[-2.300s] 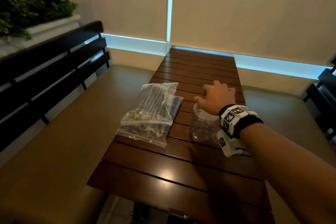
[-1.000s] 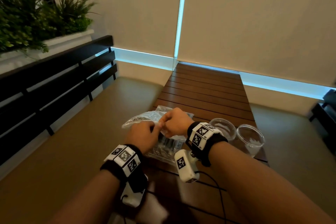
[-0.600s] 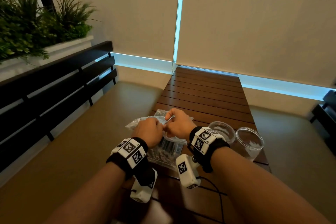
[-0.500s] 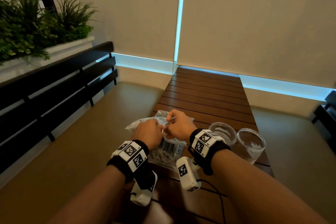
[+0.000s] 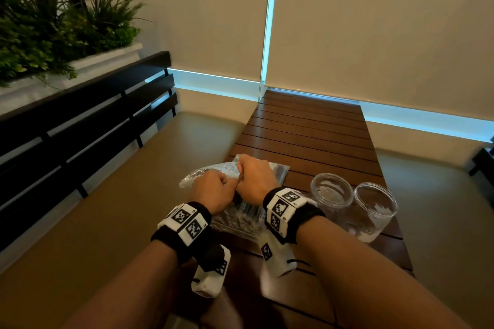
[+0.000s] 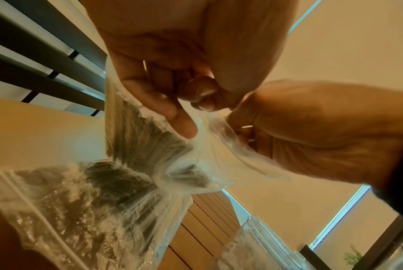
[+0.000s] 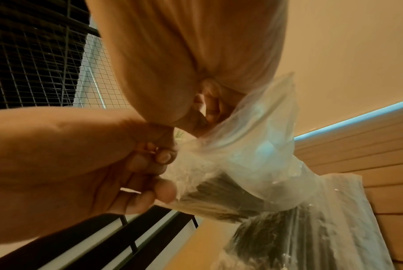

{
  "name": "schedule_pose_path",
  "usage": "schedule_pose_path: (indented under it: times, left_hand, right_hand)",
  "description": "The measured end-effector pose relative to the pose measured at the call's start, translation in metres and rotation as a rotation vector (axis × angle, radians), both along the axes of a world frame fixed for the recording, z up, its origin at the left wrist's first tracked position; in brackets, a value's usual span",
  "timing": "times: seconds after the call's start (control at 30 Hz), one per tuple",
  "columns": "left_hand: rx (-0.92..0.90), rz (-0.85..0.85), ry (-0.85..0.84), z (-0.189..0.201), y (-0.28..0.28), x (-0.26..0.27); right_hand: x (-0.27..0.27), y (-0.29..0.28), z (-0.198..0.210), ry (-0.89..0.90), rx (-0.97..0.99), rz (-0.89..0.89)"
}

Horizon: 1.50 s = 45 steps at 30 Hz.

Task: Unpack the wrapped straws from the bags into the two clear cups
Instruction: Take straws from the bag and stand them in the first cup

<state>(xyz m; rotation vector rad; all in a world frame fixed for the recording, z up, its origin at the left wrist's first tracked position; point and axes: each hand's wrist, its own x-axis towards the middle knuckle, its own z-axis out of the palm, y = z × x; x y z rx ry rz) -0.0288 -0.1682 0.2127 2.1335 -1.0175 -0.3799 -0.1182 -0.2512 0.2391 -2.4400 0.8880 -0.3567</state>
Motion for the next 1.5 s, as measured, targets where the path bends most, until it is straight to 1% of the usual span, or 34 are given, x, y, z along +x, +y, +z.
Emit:
schedule_pose_path:
  times: [0.17,0.27,0.33,0.4,0.47,0.5,0.57,0.6,0.63,0.7,0.73,0.77,0.83,0.9,0.97,1.03,1.13,1.27,1.33,1.4,1.5]
  left_hand:
    - [-0.045,-0.039,-0.013,0.002,0.003,0.003]
    - [-0.103,-0.018,-0.018,0.002,0.004,0.010]
    - [-0.113,-0.017,-0.024,0.003,0.005,0.011]
    - [-0.109,-0.042,0.003,0.004,0.007,0.011]
    - [-0.066,-0.072,0.009,0.003,0.009,0.012]
    - [-0.033,-0.078,-0.016,0.001,0.010,0.012]
    - [0.050,-0.099,-0.054,-0.004,0.011,0.012]
    - [0.105,-0.131,-0.043,-0.008,0.013,0.011]
    - [0.185,-0.173,-0.019,-0.013,0.015,0.008]
    - [0.364,-0.220,-0.007,-0.025,0.023,0.004]
    - [0.422,-0.208,-0.047,-0.030,0.027,0.004]
    - [0.450,-0.180,-0.115,-0.033,0.028,0.004]
    - [0.429,-0.092,-0.286,-0.029,0.028,0.004]
    - [0.296,-0.039,-0.465,-0.014,0.025,0.002]
    - [0.180,-0.045,-0.624,0.002,0.017,0.001]
    - [0.207,-0.087,-0.683,0.008,0.007,0.001]
    - [0.324,-0.114,-0.643,-0.001,-0.006,-0.008]
    - [0.255,-0.036,-0.464,-0.014,-0.020,-0.013]
    - [0.195,-0.032,-0.423,-0.012,-0.024,-0.011]
    - [0.128,-0.054,-0.435,-0.006,-0.027,-0.008]
    - [0.062,-0.112,-0.479,0.003,-0.026,-0.008]
  right_hand:
    - [-0.002,-0.006,-0.006,0.025,0.197,0.069]
    - [-0.004,-0.011,-0.007,0.019,0.211,0.134]
    - [-0.004,-0.011,-0.010,-0.011,0.226,0.129]
    - [-0.005,-0.013,-0.015,-0.067,0.292,0.104]
    - [-0.007,-0.013,-0.017,-0.086,0.336,0.077]
    - [-0.007,-0.013,-0.017,-0.072,0.306,0.053]
    - [-0.007,-0.010,-0.015,-0.017,0.133,0.001]
    - [-0.008,-0.010,-0.015,-0.011,0.045,-0.049]
    - [-0.010,-0.013,-0.014,-0.024,-0.001,-0.127]
    - [-0.017,-0.026,-0.011,-0.096,-0.011,-0.298]
    - [-0.022,-0.032,-0.011,-0.130,-0.005,-0.344]
    - [-0.026,-0.036,-0.010,-0.141,-0.012,-0.348]
    - [-0.030,-0.038,-0.010,-0.133,-0.058,-0.292]
    - [-0.030,-0.036,-0.010,-0.125,-0.116,-0.227]
    - [-0.030,-0.036,-0.010,-0.116,-0.166,-0.168]
    - [-0.031,-0.034,-0.008,-0.119,-0.194,-0.124]
    - [-0.030,-0.028,-0.007,-0.114,-0.213,-0.101]
    - [-0.032,-0.020,-0.006,-0.093,-0.268,-0.049]
    - [-0.037,-0.017,-0.014,0.019,-0.379,0.020]
    - [-0.041,-0.017,-0.028,0.176,-0.468,0.075]
    - [-0.046,-0.022,-0.051,0.305,-0.445,0.041]
